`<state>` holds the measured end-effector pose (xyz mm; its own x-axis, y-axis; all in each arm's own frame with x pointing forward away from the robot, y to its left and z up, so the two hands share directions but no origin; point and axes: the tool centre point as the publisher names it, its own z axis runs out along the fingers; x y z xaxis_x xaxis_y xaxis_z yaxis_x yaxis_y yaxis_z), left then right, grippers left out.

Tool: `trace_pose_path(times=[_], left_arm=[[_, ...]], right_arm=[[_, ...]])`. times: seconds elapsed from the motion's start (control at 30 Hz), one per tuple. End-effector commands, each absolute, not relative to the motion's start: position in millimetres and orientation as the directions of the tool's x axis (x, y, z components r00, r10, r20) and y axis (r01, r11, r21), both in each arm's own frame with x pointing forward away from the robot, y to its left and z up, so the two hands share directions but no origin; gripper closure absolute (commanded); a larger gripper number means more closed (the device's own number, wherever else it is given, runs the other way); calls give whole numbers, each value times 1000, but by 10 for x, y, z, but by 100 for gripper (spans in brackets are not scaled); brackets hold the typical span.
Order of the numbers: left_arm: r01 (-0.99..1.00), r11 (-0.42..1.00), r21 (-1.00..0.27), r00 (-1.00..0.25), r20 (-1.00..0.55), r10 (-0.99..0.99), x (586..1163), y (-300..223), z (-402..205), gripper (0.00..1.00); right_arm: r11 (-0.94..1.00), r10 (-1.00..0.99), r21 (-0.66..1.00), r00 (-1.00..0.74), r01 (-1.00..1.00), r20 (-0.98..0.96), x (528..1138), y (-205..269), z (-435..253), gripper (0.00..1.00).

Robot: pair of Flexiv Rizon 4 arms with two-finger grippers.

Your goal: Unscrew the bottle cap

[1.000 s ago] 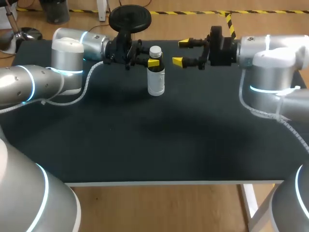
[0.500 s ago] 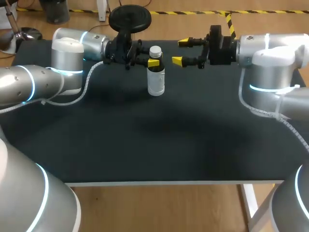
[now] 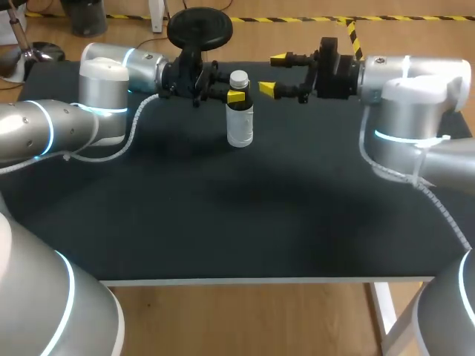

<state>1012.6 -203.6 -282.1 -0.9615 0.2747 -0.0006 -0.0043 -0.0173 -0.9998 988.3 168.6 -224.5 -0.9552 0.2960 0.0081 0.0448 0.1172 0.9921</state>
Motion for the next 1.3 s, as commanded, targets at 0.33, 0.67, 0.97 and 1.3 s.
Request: trace_pose_path(times=[0.33,0.67,0.97,1.3], left_arm=[[-5,-16,-1000,-961,0,277,10138,-2041,-2819,100],[-5,-16,-1000,-961,0,277,10138,-2041,-2819,100],[-5,-16,-1000,-961,0,277,10138,-2041,-2819,100],[-5,-16,-1000,-961,0,277,10138,-2041,-2819,100]], right_arm=[[124,278,990,-960,73,36,9904,2053,-2364,0],[115,289,991,-956,75,38,9989,2153,-2397,0],[114,302,990,-952,78,40,10088,2179,-2425,0],[105,299,991,-953,79,44,10132,2283,-2497,0]])
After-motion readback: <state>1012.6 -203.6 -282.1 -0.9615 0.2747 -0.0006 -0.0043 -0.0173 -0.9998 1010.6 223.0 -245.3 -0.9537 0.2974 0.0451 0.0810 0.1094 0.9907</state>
